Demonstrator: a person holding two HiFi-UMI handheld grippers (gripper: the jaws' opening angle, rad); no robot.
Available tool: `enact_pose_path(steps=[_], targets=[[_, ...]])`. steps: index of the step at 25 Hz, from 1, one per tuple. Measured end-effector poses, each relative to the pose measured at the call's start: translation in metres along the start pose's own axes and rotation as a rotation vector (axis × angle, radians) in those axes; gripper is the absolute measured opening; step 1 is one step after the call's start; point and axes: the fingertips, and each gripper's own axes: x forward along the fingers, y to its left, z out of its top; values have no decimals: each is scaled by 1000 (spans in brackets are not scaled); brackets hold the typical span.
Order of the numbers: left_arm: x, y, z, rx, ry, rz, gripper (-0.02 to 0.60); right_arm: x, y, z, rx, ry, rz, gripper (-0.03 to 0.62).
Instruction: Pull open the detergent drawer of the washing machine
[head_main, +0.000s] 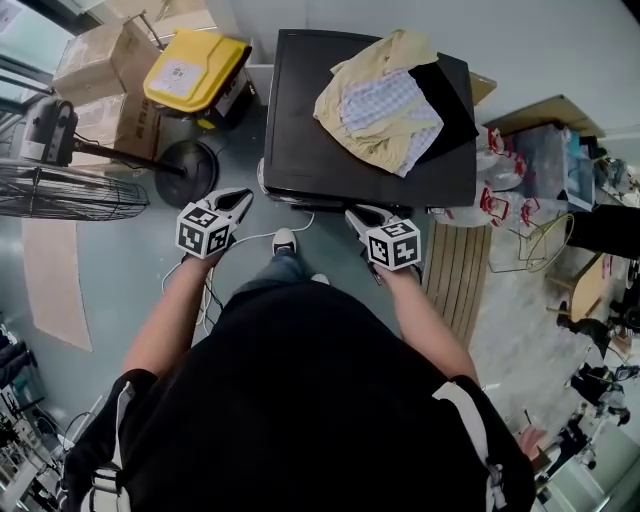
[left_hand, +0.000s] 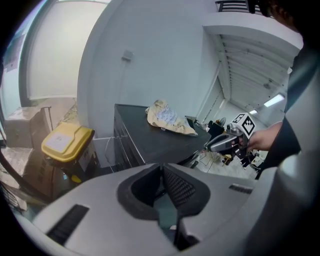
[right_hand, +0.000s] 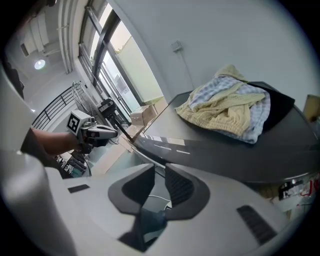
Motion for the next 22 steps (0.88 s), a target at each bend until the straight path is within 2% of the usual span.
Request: enact_pose_path(steps=[4,8,13,22], targets=[[9,2,-9,5,23,-16,21,8,-1,-7,7,17,-1,72],[16,4,-18,19,58,-33,65,14,-3,-12,17,29,-5,75],[26,5,-26,15,82,-57,89,20,-7,-15,21,43,-13,80],[43,-1,-35,45,121,-113,103,29,-13,-20,33,56,-30,94]])
